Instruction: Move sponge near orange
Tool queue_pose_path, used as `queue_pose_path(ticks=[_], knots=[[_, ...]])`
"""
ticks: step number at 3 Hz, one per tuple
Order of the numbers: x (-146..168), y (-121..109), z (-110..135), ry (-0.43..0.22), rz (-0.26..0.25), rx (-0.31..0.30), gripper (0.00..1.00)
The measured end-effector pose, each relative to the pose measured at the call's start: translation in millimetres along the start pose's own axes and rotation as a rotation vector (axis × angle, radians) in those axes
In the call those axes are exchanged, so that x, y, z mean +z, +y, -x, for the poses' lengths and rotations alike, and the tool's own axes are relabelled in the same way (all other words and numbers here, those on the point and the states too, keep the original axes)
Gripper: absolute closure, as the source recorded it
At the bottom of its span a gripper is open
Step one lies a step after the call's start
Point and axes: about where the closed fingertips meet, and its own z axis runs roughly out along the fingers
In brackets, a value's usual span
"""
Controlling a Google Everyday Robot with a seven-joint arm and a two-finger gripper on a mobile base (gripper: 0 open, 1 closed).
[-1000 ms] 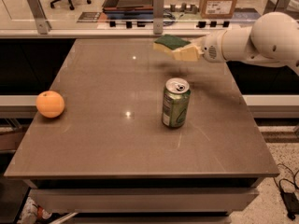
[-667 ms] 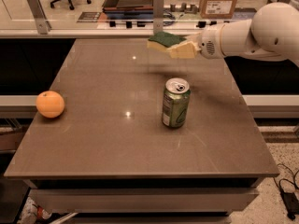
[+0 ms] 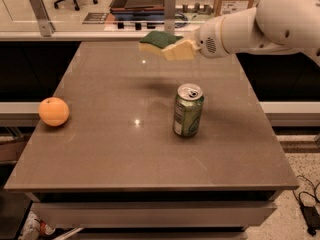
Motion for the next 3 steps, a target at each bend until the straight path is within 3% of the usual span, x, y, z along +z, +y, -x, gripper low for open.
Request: queue_pose_path(ticks=[3], knots=[[30.2,73.5,30.0,0.035,-0.038,-0.008,1.00]])
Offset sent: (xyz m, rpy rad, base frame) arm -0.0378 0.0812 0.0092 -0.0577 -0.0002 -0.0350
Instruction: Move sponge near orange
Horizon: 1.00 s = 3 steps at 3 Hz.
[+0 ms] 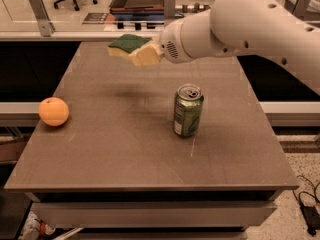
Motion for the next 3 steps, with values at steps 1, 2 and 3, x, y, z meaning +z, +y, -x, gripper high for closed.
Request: queue_pose_path(ticks=[1,2,3], knots=[[8.5,17.2,0.0,-0.016,-0.015,0.024,1.00],[13.4,30.4,-1.6,-0.032,-0.024,0.040,1.00],[18.7,43.2,-3.5,-0.046,-0.024,0.048,1.00]])
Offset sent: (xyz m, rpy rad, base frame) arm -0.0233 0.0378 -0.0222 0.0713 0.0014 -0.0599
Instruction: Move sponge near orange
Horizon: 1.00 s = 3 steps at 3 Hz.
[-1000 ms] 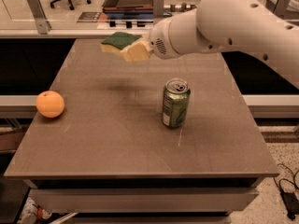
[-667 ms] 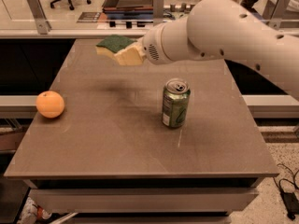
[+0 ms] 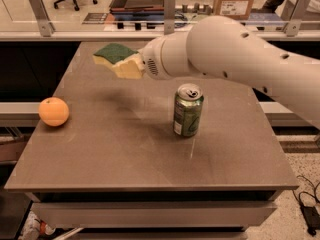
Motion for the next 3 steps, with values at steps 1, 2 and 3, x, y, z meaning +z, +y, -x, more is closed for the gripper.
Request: queue_pose_path(ticks=[1,2,3], knots=[[6.1,16.3,0.0,-0.002,0.014,-0.008,1.00],[13.0,28.0,-5.3,0.001,0.016,-0.003,1.00],[16.5,33.5,-18.0,0.013,-0.018,0.008,1.00]])
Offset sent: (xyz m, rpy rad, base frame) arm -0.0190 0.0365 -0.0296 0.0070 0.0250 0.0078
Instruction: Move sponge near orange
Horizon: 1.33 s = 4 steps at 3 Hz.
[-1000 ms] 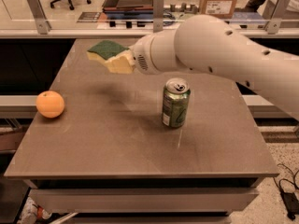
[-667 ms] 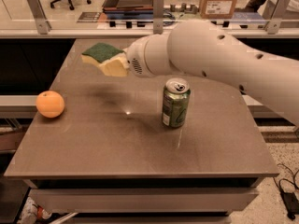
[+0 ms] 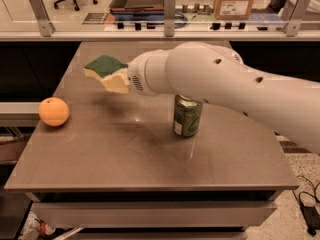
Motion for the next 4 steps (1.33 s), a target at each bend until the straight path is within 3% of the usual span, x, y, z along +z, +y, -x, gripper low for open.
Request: queue_pose_path(ticks=[2,4], knots=[[2.8,-7.7,-41.2,0.029,-0.077,0.064,1.00],[9.5,-1.5,-65.5,0.047,-0.077,0.117,1.00]])
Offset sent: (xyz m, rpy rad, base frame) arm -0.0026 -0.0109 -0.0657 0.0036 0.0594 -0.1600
